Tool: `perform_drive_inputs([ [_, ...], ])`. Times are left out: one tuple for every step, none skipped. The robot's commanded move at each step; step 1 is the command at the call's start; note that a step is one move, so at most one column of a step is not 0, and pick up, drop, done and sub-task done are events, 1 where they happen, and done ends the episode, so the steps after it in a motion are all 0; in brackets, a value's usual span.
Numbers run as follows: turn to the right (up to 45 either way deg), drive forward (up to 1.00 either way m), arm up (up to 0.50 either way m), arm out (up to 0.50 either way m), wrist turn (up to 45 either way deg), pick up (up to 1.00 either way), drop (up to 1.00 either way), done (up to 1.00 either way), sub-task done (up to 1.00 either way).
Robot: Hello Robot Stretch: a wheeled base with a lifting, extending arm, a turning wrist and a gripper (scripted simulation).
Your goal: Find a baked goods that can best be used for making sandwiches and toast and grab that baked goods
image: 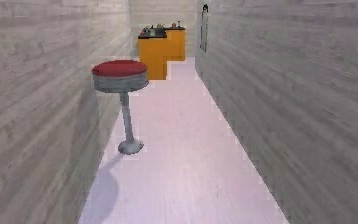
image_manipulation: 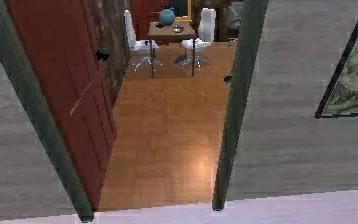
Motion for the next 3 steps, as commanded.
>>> perform_drive_inputs([
  [0.0, 1.00, 0.00, 0.00, 0.0, 0.00, 0.00, 0.00, 0.00],
  [0.0, 1.00, 0.00, 0.00, 0.0, 0.00, 0.00, 0.00, 0.00],
  [3.0, 0.00, 0.00, 0.00, 0.0, 0.00, 0.00, 0.00, 0.00],
])
